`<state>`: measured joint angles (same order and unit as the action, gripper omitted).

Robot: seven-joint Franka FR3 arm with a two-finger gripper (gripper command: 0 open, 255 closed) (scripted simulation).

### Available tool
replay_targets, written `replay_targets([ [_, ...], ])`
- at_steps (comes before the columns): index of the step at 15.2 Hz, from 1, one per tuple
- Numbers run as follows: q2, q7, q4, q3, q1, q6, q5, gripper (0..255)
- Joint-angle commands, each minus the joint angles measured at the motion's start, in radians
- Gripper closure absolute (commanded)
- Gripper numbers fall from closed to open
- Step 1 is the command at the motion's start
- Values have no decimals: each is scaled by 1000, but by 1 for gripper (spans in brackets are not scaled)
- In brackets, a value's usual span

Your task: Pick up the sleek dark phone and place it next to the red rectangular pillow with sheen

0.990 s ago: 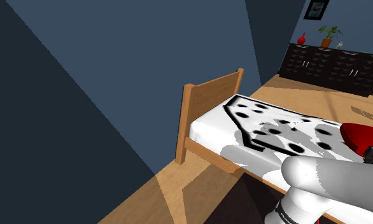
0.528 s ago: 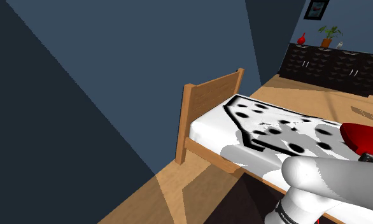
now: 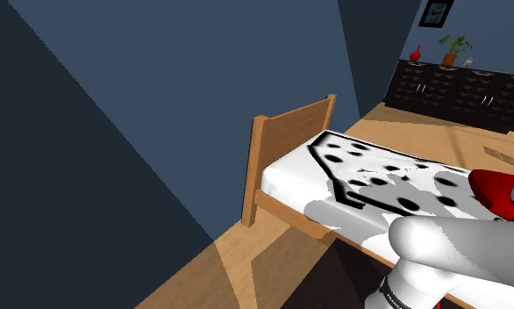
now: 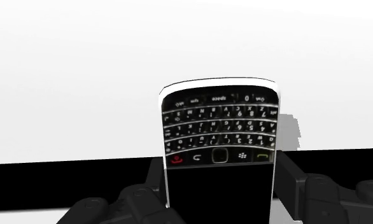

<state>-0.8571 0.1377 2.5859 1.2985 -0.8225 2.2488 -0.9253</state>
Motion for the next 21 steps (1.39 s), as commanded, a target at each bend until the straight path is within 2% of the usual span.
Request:
replay_targets([
  [1,1,-1,0,3,2,2,-1,255],
  [5,1,-1,0,3,2,2,-1,255],
  [6,1,-1,0,3,2,2,-1,0],
  [11,1,-1,0,3,2,2,-1,0],
  [15,-67,34,-26,-147,-80,-135,79,0],
  [21,-67,34,-26,-147,-79,-135,78,0],
])
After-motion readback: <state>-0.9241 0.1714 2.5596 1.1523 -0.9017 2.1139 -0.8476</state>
